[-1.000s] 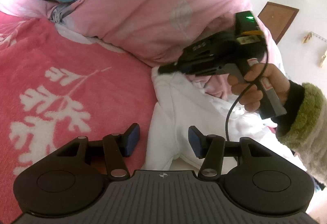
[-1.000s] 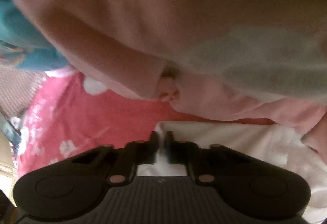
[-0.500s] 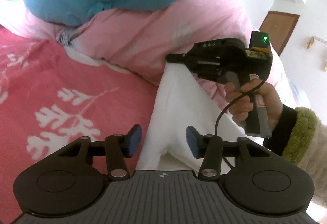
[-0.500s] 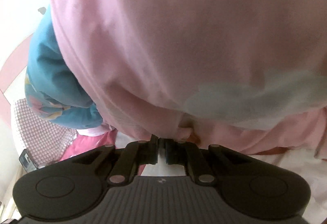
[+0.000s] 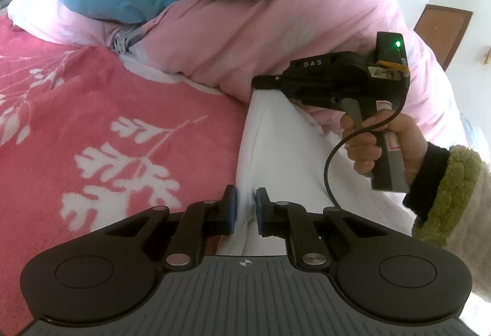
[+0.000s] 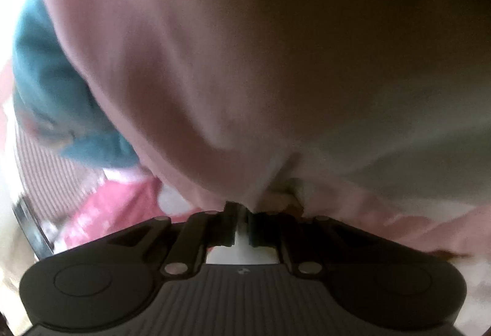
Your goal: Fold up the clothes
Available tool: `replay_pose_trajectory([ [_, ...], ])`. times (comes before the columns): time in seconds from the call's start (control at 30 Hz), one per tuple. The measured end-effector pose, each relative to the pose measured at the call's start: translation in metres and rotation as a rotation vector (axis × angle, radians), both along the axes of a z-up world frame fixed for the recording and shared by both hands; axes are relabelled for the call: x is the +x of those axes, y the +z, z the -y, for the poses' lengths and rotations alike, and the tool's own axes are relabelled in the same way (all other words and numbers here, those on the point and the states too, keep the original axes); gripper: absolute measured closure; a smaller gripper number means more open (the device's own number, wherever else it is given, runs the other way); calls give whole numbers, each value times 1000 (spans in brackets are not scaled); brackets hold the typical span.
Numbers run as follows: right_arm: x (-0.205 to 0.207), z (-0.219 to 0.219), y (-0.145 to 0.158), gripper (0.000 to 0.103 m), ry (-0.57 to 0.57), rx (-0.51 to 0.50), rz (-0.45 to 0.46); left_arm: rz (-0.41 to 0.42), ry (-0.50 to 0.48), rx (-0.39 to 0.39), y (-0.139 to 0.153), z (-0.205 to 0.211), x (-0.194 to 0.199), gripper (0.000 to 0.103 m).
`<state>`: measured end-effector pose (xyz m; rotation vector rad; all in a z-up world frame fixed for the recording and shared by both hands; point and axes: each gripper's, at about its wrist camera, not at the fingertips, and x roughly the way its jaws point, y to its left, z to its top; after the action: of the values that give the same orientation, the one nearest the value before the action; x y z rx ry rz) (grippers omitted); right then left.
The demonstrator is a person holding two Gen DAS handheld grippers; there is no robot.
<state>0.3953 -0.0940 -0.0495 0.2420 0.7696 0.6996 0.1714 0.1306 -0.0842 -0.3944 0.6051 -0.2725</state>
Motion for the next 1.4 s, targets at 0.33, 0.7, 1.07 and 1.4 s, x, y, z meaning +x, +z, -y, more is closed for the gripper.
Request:
replay_pose_trajectory([
  [0.33, -22, 6, 41, 69, 47, -291, 85, -8, 8, -1, -3, 4, 4, 92],
  [0.7, -61, -8, 56, 86, 136, -407, 214, -4, 19, 6, -2, 3, 3, 92],
  [1.07, 20, -41, -12, 103, 5, -389, 80, -22, 18, -14, -4, -1, 5, 93],
  [1.4, -89, 77, 102, 97, -167, -299, 135, -48, 22, -122, -9, -15, 7, 86],
])
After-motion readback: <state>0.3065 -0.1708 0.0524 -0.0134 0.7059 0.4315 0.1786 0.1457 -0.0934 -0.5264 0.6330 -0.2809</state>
